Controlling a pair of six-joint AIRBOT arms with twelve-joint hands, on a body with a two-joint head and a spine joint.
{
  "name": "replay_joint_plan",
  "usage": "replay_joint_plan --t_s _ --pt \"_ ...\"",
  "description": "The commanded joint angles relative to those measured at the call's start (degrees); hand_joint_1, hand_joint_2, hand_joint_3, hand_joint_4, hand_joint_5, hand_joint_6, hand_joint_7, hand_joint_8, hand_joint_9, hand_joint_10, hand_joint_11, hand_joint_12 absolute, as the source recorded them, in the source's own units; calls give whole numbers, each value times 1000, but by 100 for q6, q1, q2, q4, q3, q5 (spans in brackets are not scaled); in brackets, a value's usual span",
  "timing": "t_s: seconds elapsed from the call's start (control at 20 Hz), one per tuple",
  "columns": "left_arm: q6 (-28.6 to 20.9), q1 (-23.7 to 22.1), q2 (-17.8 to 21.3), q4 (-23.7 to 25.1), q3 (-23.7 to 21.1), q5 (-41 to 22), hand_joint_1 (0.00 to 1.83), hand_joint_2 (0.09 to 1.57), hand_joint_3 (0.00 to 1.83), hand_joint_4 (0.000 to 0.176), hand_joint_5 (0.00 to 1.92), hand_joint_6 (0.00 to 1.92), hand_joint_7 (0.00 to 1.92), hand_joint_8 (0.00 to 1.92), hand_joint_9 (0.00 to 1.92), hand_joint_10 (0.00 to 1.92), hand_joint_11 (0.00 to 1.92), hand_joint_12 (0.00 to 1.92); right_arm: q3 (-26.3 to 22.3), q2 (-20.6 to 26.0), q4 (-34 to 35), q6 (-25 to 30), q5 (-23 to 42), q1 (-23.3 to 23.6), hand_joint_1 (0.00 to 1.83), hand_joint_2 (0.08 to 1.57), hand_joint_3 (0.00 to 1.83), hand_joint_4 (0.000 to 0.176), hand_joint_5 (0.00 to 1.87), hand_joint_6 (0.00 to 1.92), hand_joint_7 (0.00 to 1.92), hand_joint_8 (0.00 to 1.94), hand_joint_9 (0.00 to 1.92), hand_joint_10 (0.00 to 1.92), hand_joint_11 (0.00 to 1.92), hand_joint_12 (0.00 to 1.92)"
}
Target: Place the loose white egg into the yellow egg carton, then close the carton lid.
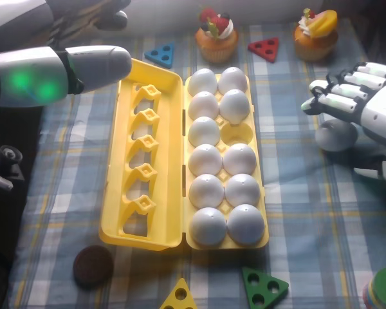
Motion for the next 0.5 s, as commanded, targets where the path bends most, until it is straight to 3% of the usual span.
replay_joint_plan --t_s 0.0,0.05,0.15,0.2,0.25,0.3,0.35,0.4,0.45 --pt "-33 -44 -24 -179 11 -684 534 1313 2 50 74 0 54 2 64 4 0 612 55 -9 -11 -11 581 98 1098 1140 5 0 103 562 143 897 60 1422 0 1840" --pt "-33 -43 -25 -179 11 -683 516 1318 2 60 63 0 47 1 58 1 0 577 111 -65 27 -11 550 118 1121 1151 7 0 106 691 165 1039 103 1480 4 1905" --pt "-33 -43 -27 -179 13 -683 518 1321 0 53 75 3 57 2 69 3 0 565 213 -182 82 -11 491 163 1224 1164 7 0 164 867 279 1204 241 1463 117 1912" --pt "-33 -43 -27 -179 15 -683 484 1336 2 55 63 3 47 2 68 2 0 647 267 -236 106 -11 442 197 1274 1181 10 0 233 849 368 1119 430 1454 403 1880" --pt "-33 -41 -27 -182 16 -683 476 1337 1 55 67 6 48 4 74 4 0 666 314 -279 130 -11 402 220 1297 1228 16 0 298 878 634 1381 643 1442 647 1822" --pt "-33 -38 -28 -187 20 -686 456 1343 3 65 51 2 35 1 66 1 0 659 362 -323 148 -10 358 243 1303 1233 6 0 362 942 710 1404 789 1393 785 1773" --pt "-33 -36 -28 -188 20 -687 507 1336 0 57 71 6 50 3 85 6 0 697 388 -342 162 -8 341 258 1250 1212 0 0 648 1129 877 1368 1041 1367 1007 1695" --pt "-33 -32 -28 -194 22 -690 510 1336 0 56 73 4 51 2 86 5 0 704 391 -343 163 -7 340 282 1348 1186 0 0 724 1042 841 1310 984 1412 1027 1694" --pt "-33 -12 -26 -207 23 -706 502 1336 0 44 79 5 57 2 94 7 0 719 385 -341 160 -7 344 325 1251 1217 2 0 703 1160 868 1422 1073 1426 1079 1713"
